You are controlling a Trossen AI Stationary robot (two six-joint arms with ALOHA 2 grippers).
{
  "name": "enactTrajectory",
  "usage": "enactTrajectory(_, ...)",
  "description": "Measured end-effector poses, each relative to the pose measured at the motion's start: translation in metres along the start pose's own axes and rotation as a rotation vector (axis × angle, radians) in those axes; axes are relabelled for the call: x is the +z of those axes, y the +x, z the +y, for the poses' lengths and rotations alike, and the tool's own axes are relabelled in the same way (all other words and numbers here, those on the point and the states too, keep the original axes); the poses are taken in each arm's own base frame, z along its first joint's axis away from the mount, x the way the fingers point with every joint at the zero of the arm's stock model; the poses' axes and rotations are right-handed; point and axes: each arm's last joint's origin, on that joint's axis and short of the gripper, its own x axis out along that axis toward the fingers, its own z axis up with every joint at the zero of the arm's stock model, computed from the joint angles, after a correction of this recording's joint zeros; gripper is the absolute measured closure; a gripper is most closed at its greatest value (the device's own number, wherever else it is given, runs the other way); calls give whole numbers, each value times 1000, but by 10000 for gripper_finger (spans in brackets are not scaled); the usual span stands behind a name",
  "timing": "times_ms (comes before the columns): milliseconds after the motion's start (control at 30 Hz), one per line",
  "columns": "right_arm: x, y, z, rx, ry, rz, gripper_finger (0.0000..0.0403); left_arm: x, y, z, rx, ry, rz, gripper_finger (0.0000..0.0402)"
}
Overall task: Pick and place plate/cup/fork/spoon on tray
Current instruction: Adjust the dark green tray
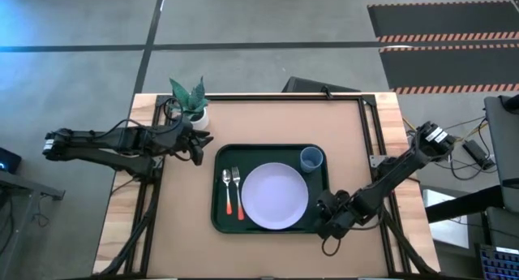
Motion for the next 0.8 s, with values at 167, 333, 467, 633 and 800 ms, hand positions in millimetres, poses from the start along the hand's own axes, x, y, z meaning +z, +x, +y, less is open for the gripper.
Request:
enactTrajectory(167,-2,8,1,-10,-18,2,323,0,0,0,0,0,0,309)
enactTrajectory(333,-4,14,1,-31,-47,5,323,0,0,0,0,0,0,309)
enactTrajectory(467,-3,15,0,-36,-67,5,323,0,0,0,0,0,0,309)
enactTrajectory(633,1,15,-1,-44,-88,-9,323,0,0,0,0,0,0,309)
enactTrajectory(800,6,16,-2,-50,-108,-13,323,0,0,0,0,1,1,309)
